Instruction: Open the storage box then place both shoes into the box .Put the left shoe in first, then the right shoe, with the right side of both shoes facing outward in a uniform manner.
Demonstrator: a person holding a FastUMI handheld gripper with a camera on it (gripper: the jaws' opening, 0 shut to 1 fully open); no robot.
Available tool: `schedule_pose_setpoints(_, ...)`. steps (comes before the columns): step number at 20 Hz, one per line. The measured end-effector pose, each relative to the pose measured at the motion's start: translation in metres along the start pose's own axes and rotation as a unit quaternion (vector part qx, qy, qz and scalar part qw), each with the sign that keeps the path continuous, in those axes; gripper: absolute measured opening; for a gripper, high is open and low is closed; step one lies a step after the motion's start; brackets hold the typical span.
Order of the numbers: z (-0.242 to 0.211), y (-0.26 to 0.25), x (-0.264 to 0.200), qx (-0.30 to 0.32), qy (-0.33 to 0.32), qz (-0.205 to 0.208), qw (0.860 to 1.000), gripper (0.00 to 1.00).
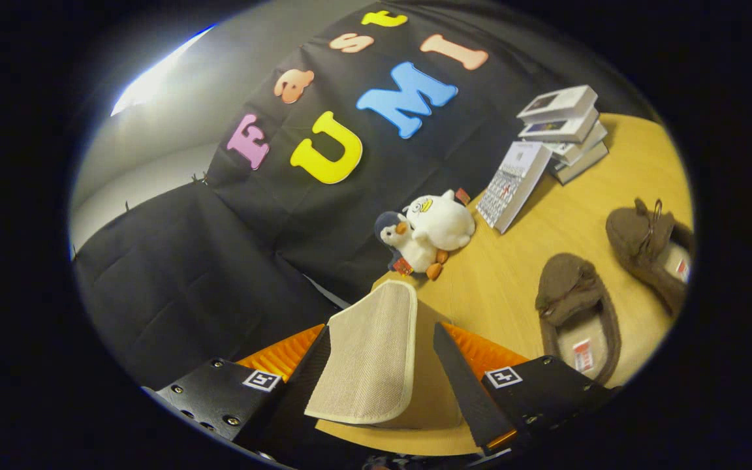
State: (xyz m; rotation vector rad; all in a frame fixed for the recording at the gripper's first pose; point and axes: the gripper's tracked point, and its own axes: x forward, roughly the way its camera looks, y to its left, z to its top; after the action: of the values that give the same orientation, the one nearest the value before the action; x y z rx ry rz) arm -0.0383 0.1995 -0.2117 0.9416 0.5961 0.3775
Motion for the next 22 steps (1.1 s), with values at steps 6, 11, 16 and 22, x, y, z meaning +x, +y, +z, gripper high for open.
schedule_pose_setpoints(6, -0.042, -0.004, 0.014, 0.150, 0.061, 0.031, 0.986, 0.97)
schedule_pose_setpoints(11, -0.054, 0.002, 0.019, 0.223, 0.091, 0.054, 0.969, 0.93)
schedule_pose_setpoints(16, -0.063, 0.007, 0.020, 0.229, 0.128, 0.046, 0.964, 0.32)
schedule_pose_setpoints(22, -0.058, 0.017, 0.031, 0.159, 0.131, 0.029, 0.978, 0.05)
